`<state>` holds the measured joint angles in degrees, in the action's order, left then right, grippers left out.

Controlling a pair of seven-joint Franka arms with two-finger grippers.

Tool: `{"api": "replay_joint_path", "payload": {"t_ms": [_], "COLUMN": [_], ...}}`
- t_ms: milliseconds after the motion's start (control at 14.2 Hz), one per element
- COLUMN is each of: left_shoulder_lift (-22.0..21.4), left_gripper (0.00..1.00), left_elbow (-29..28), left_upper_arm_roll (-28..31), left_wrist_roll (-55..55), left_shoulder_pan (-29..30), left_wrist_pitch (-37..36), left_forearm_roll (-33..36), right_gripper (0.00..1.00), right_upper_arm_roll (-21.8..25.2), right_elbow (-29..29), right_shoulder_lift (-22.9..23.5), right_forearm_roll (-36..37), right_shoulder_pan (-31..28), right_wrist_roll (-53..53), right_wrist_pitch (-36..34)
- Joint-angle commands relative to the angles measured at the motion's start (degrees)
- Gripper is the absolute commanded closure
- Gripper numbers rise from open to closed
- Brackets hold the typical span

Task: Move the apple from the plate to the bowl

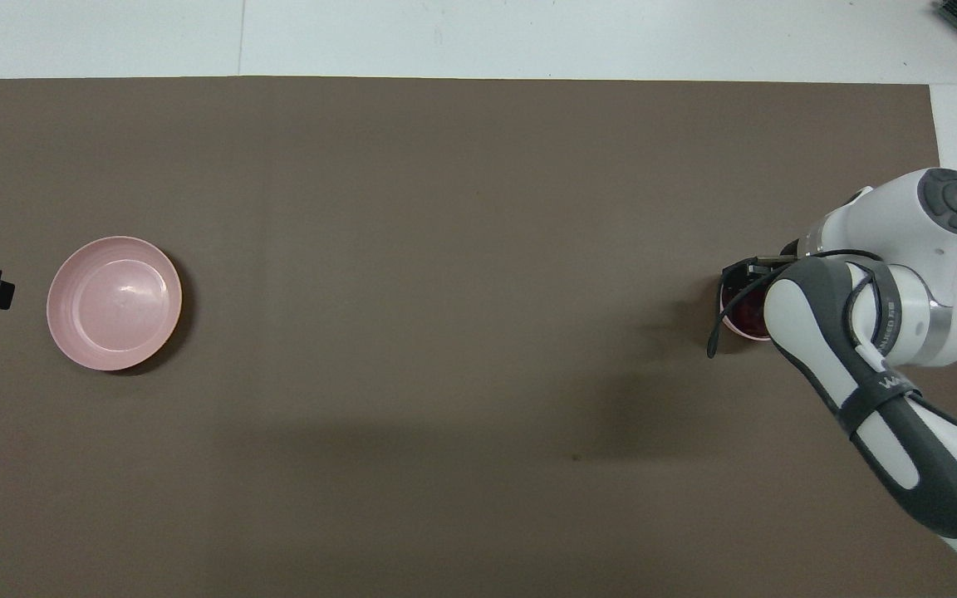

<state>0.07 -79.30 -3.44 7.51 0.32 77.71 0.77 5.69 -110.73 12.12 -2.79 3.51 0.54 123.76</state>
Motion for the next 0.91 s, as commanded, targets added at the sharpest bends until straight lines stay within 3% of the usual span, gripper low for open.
{"api": "replay_joint_path", "payload": {"t_ms": [0,492,844], "left_shoulder_lift": [-1.39,-1.39,-1.39], "left_gripper": [0.0,0.0,0.0], "left_elbow": [-1.47,-1.47,-1.47], "left_upper_arm_roll": [-0.6,-0.51,-0.69], "left_wrist_roll": [-0.48,-0.48,-0.57], "left_shoulder_pan": [0.73,0.65,0.47], "left_wrist_pitch": [-0.45,-0.45,-0.54], "left_forearm_roll": [0.37,0.37,0.37], "right_gripper": [0.0,0.0,0.0], "right_upper_arm_roll": [-0.32,-0.94,-0.76], "right_elbow": [2.08,12.36,22.56], "right_shoulder_lift": [-4.72,-13.95,-14.58], "right_forearm_roll": [3.47,5.25,5.16], "right_shoulder_pan": [-0.17,0.19,0.19], "right_wrist_roll": [-2.46,-5.02,-5.11], "right_wrist_pitch": [-4.91,-23.02,-35.5]}}
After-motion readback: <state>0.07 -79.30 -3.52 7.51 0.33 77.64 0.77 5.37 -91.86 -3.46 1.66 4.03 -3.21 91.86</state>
